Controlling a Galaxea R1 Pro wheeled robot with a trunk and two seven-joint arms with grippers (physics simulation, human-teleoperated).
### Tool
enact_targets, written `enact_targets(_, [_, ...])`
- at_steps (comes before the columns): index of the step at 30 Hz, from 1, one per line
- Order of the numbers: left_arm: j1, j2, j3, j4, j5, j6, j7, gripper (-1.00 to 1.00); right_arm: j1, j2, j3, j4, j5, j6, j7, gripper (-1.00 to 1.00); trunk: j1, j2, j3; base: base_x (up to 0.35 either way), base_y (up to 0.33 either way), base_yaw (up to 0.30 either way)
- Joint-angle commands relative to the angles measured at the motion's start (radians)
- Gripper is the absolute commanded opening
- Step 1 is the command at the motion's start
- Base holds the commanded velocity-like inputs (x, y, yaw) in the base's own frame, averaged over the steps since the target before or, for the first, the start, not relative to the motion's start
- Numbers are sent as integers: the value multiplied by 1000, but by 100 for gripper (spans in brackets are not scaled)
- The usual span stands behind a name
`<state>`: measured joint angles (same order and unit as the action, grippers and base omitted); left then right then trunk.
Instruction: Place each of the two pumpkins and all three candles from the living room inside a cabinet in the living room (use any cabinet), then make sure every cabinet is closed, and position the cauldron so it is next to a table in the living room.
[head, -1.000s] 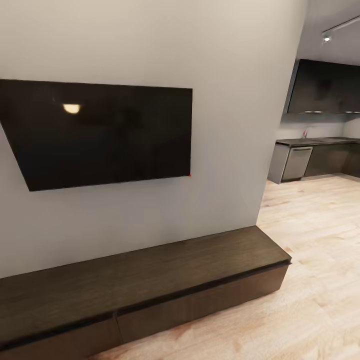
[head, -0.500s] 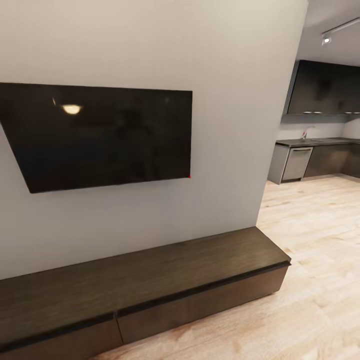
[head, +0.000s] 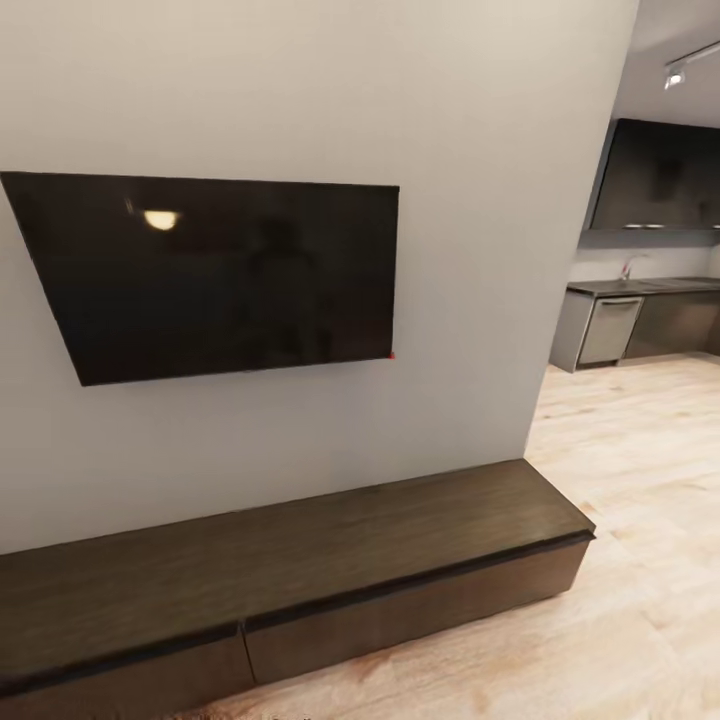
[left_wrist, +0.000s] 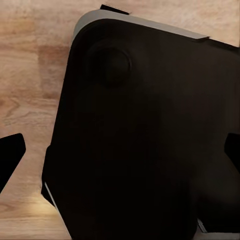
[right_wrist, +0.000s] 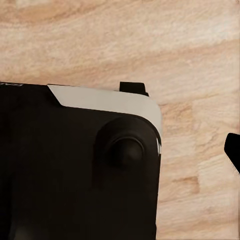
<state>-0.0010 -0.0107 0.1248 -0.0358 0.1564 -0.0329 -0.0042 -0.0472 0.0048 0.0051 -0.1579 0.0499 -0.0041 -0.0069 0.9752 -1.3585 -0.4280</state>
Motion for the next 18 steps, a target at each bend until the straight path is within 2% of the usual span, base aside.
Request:
enact_targets(1, [0,0,9,0,3,-4,0,100,0,0,0,0,5,0,0,100,0,-1,-1,0,0,265])
enact_targets(5, [0,0,12,0,3,-8,0,100,0,0,0,0,5,0,2,100,0,-1,-1,0,0,247])
enact_targets(14, [0,0,13,0,3,-9,3,100,0,0,1,0,5,-2,4,100,0,-1,0,0,0,35])
enact_targets(18, [0,0,13,0,3,-9,5,100,0,0,1,0,5,-2,1,100,0,-1,2,0,0,241])
